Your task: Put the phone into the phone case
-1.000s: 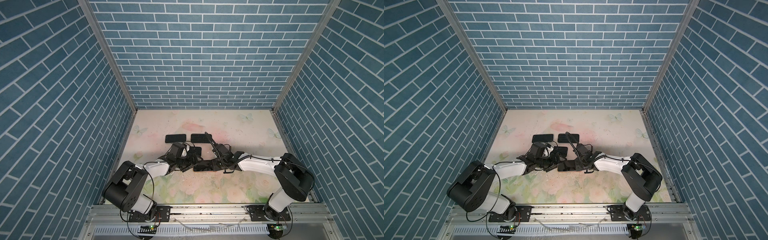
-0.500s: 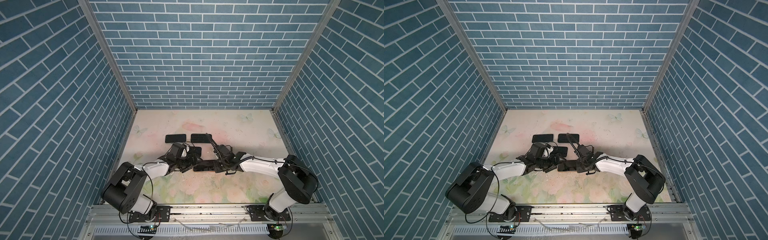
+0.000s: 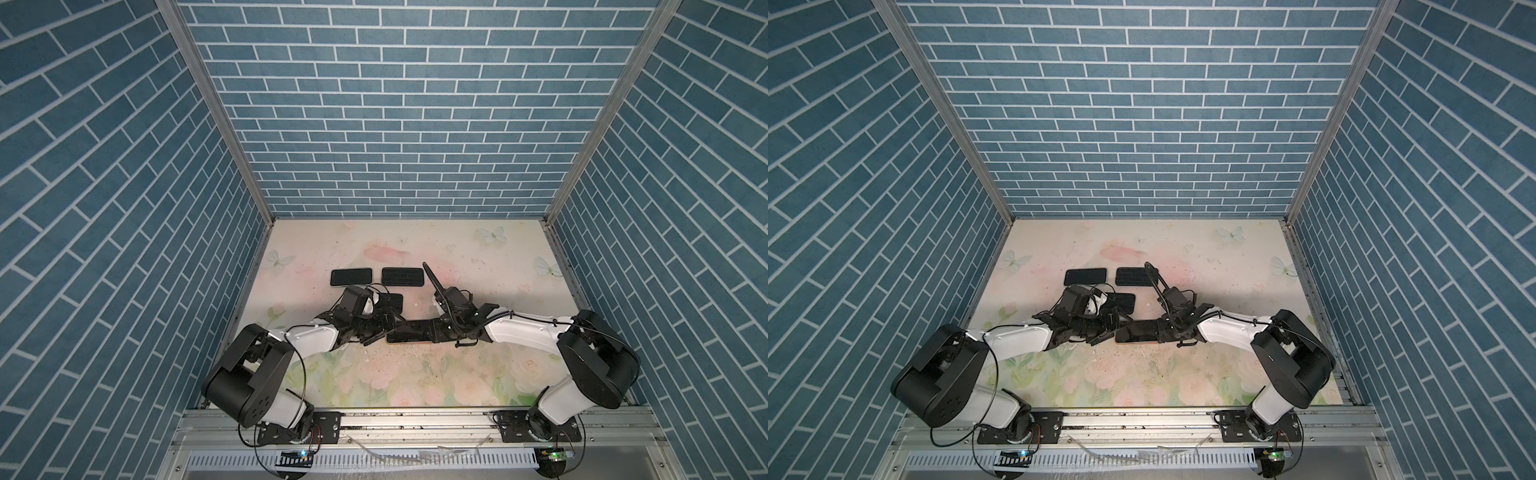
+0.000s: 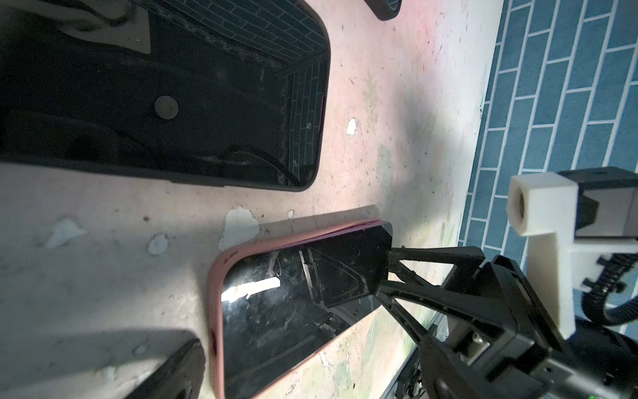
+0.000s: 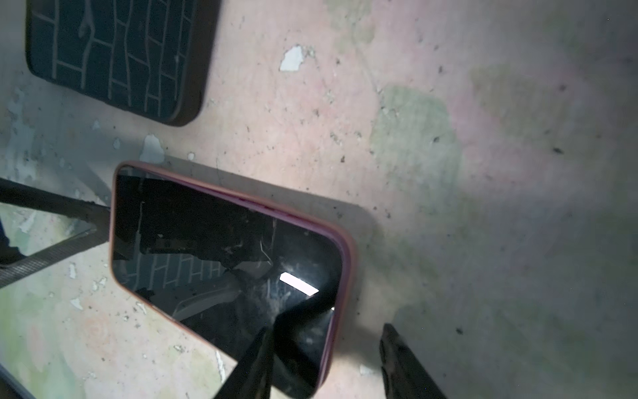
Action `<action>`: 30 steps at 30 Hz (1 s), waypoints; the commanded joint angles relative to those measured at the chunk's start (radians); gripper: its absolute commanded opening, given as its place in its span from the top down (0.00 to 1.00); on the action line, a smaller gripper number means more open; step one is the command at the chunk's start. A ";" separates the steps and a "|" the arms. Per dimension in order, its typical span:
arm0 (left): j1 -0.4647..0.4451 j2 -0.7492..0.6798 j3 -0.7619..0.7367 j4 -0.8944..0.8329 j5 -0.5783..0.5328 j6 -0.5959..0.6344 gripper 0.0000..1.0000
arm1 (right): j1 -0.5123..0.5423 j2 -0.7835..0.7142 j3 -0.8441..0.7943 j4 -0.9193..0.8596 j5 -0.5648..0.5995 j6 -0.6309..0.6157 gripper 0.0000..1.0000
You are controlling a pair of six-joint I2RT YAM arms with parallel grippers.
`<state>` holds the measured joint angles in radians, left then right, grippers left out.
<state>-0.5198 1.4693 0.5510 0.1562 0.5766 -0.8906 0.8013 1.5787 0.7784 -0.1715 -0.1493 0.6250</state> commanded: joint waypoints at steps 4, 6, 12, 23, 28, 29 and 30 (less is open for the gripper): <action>-0.012 0.047 0.009 0.019 -0.001 0.002 0.02 | -0.045 0.027 -0.058 0.119 -0.169 0.048 0.48; -0.014 0.056 0.007 0.031 0.000 0.000 0.03 | -0.055 0.053 -0.071 0.166 -0.227 0.057 0.47; -0.018 0.075 0.011 0.051 0.005 -0.005 0.03 | -0.078 0.118 -0.114 0.325 -0.358 0.096 0.47; -0.017 0.103 0.004 0.065 0.009 -0.008 0.03 | -0.099 0.018 -0.229 0.680 -0.562 0.157 0.53; -0.017 0.108 0.001 0.073 0.012 -0.010 0.03 | -0.112 -0.069 -0.258 0.702 -0.564 0.158 0.54; -0.017 0.108 0.000 0.074 0.011 -0.009 0.03 | -0.115 -0.083 -0.263 0.697 -0.557 0.159 0.55; -0.017 0.106 0.000 0.071 0.010 -0.008 0.03 | -0.120 -0.099 -0.268 0.696 -0.547 0.159 0.56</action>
<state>-0.5228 1.5421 0.5663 0.2741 0.5888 -0.9012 0.6876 1.5364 0.5186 0.4511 -0.6567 0.7673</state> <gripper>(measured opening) 0.966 0.448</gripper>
